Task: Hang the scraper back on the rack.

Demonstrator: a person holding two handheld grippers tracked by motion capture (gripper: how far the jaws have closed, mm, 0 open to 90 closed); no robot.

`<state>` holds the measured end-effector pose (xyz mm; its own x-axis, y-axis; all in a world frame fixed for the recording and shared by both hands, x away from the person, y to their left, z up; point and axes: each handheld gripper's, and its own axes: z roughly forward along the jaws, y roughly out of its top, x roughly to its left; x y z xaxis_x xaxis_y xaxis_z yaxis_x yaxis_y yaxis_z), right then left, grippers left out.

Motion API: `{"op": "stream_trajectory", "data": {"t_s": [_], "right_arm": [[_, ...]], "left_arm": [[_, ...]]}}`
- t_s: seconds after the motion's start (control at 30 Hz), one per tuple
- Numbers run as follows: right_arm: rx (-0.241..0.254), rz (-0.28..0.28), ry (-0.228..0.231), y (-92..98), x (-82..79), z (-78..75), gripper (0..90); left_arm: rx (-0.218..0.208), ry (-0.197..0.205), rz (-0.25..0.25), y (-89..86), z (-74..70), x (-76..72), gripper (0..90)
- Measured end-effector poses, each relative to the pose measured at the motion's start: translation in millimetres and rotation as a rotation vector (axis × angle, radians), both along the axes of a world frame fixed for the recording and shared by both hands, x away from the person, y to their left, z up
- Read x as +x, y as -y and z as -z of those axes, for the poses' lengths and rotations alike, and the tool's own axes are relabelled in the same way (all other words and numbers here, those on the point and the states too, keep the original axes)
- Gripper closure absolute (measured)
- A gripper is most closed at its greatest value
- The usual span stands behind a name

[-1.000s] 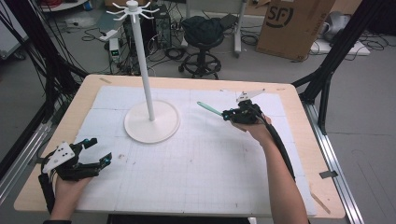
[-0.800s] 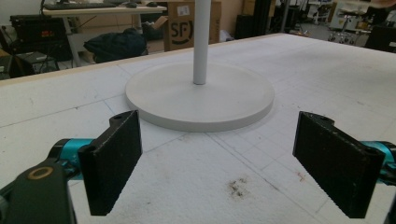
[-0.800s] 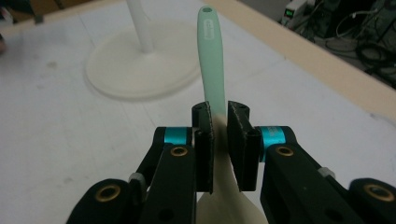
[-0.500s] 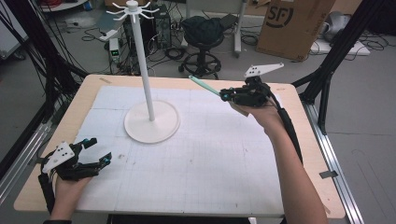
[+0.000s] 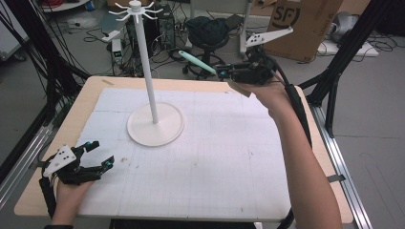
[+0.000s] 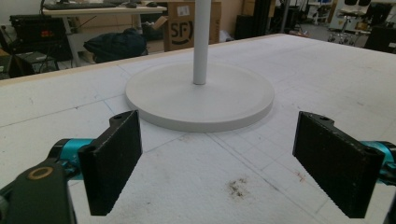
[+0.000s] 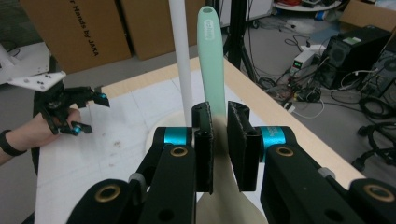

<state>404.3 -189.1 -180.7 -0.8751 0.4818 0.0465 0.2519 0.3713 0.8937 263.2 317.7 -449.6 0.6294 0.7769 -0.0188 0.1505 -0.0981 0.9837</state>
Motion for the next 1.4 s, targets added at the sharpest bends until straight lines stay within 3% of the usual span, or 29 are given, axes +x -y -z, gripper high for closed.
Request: {"op": "stream_trajectory", "data": {"t_s": [0.3, 0.63, 1.03, 1.4], "right_arm": [[-0.013, -0.017, 0.036, -13.2, -2.9, -41.1, 81.4], [0.002, -0.029, 0.068, -25.5, -6.4, -67.9, 81.4], [0.021, -0.041, 0.082, -29.6, -8.3, -79.6, 81.4], [0.012, -0.055, 0.084, -39.9, -7.4, -78.8, 81.3]], "left_arm": [[0.003, -0.002, 0.001, -0.1, -0.1, 0.1, 16.3], [0.003, 0.000, 0.002, 0.0, 0.0, 0.1, 16.3], [0.004, 0.000, 0.002, 0.1, -0.1, 0.1, 16.3], [0.003, 0.001, 0.002, 0.2, 0.1, 0.1, 16.3]]}}
